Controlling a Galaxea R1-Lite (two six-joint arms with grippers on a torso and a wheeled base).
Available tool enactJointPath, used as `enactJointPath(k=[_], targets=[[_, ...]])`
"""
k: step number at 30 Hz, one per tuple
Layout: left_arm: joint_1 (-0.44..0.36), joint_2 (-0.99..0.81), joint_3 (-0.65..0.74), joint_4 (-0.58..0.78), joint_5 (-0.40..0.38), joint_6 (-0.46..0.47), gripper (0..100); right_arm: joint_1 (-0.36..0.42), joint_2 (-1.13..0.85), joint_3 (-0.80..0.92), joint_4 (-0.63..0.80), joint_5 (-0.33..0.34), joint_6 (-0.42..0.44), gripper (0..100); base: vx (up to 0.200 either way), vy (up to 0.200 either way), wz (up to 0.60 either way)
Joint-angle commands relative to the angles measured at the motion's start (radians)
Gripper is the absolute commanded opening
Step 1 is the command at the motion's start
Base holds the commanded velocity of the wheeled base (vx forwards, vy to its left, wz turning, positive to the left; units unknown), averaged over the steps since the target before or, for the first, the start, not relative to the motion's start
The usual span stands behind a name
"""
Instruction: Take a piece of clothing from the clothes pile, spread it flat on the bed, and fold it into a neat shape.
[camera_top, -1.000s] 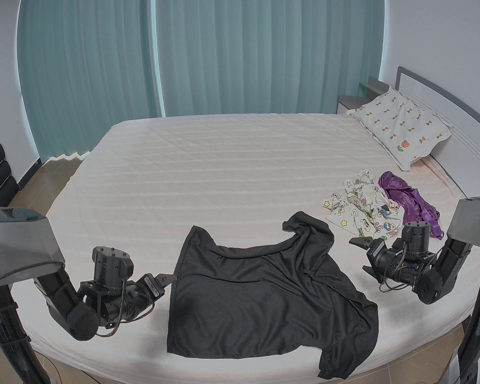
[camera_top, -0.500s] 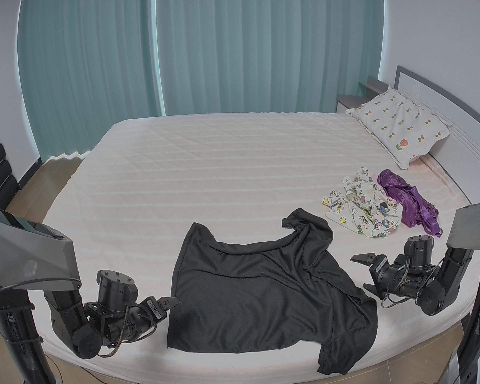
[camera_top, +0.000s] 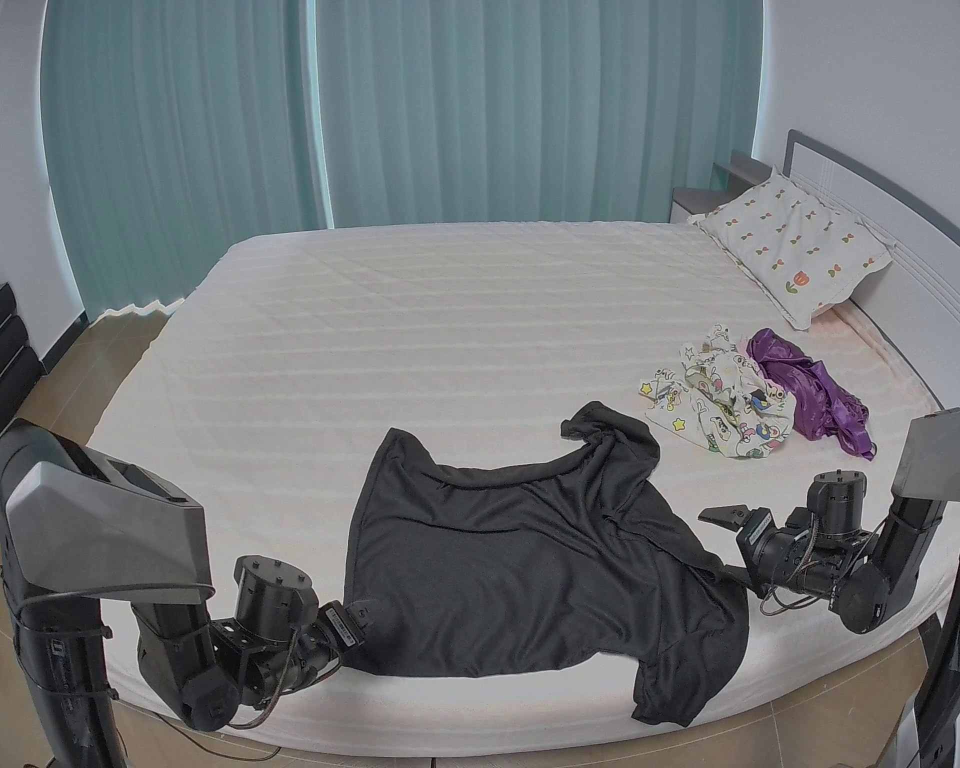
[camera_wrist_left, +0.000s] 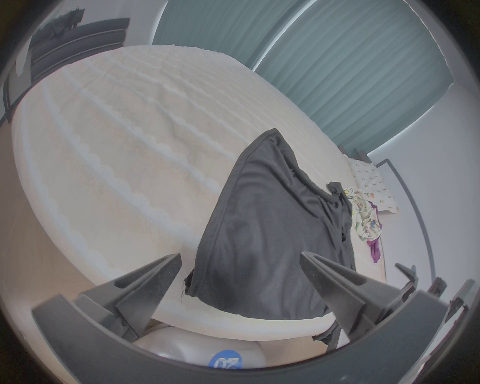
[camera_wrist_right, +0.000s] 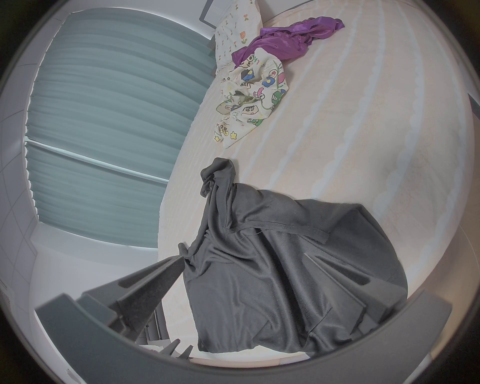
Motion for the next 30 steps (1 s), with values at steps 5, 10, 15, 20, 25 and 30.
enactJointPath(k=[5, 10, 15, 20, 25, 30], targets=[[-0.05, 0.111, -0.022, -0.006, 0.072, 0.05, 100, 0.006, 0.001, 0.003, -0.007, -0.002, -0.002, 100, 0.0, 0.0, 0.0], [-0.056, 0.137, -0.034, -0.008, 0.075, 0.059, 100, 0.013, -0.001, 0.003, -0.007, -0.004, -0.002, 100, 0.0, 0.0, 0.0], [-0.058, 0.158, -0.074, -0.008, 0.106, 0.071, 100, 0.018, -0.001, 0.003, -0.008, -0.007, -0.003, 100, 0.0, 0.0, 0.0], [-0.06, 0.183, -0.088, -0.008, 0.127, 0.113, 0, 0.018, 0.001, 0.002, -0.008, -0.009, -0.003, 100, 0.0, 0.0, 0.0], [-0.073, 0.181, -0.067, 0.004, 0.153, 0.114, 0, 0.018, 0.001, 0.003, -0.008, -0.009, -0.003, 100, 0.0, 0.0, 0.0], [-0.07, 0.161, 0.018, 0.006, 0.182, 0.171, 0, 0.016, 0.003, 0.005, -0.008, -0.013, -0.008, 100, 0.0, 0.0, 0.0]])
